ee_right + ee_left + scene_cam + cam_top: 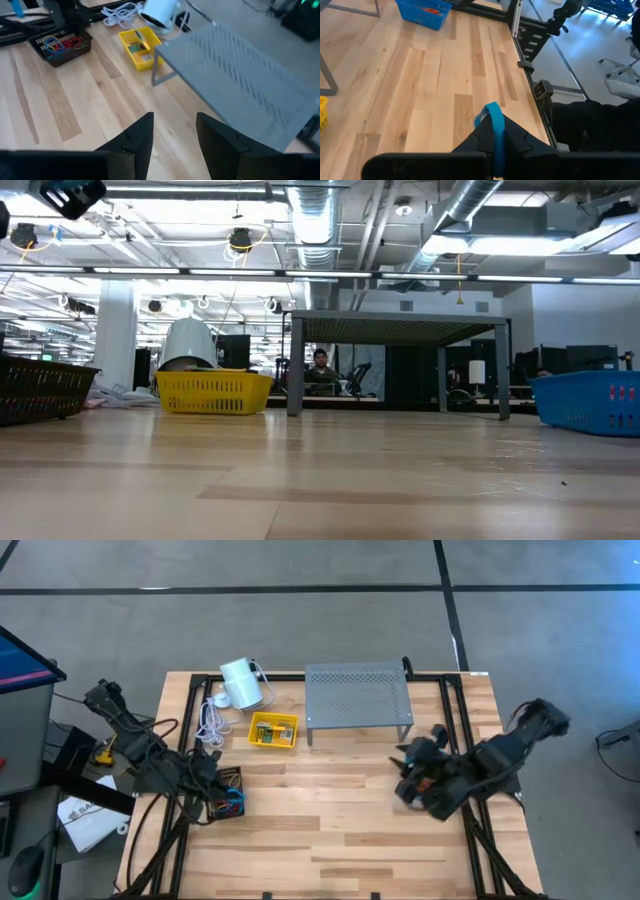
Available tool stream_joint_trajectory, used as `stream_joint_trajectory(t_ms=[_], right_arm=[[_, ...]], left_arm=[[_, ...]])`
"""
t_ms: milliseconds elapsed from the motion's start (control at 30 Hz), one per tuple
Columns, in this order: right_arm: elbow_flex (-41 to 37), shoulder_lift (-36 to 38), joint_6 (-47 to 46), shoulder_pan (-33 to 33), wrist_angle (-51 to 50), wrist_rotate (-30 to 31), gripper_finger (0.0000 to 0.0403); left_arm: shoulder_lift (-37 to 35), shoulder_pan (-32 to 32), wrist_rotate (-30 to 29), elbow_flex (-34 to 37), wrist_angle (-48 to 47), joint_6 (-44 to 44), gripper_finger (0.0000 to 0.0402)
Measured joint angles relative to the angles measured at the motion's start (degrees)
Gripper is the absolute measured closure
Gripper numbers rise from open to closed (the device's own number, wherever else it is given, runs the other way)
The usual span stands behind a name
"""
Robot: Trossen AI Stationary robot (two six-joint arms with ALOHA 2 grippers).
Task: Pick & Place Office Desk Supplies
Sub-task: Put the blue rubber band into the black bin
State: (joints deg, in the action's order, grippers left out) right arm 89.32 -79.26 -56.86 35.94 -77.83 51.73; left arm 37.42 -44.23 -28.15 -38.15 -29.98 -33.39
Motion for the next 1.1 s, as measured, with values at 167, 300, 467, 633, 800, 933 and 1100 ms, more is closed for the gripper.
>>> stream_joint_trajectory(t_ms=[167,300,467,633,800,933,1100], right_arm=[[-21.4,14.9,-1.0,0.0,15.2,-0.8,0.0257],[-36.3,26.8,7.6,0.0,33.6,-2.6,0.0257],[-51.6,40.7,18.4,-2.0,52.6,-5.5,0.0258],[-62.9,50.0,25.7,-5.8,67.2,-13.9,0.0258],[-67.3,51.6,30.4,-9.1,75.1,-18.7,0.0258],[-67.3,49.8,32.0,-10.8,75.7,-20.2,0.0258],[-67.3,46.3,32.0,-13.0,75.9,-20.4,0.0258]], left_arm=[[0.1,0.0,0.3,0.0,-1.7,0.0,0.0401],[0.1,0.0,3.1,0.0,-2.7,0.1,0.0401],[0.1,0.0,4.2,0.0,-5.2,0.0,0.0401],[0.1,0.0,4.2,0.0,-8.4,-0.1,0.0401],[0.1,0.1,4.3,0.0,-15.9,-6.5,0.0401],[0.2,0.1,5.4,0.0,-21.3,-16.0,0.0401],[3.2,0.1,7.8,0.0,-28.7,-25.0,0.0401]])
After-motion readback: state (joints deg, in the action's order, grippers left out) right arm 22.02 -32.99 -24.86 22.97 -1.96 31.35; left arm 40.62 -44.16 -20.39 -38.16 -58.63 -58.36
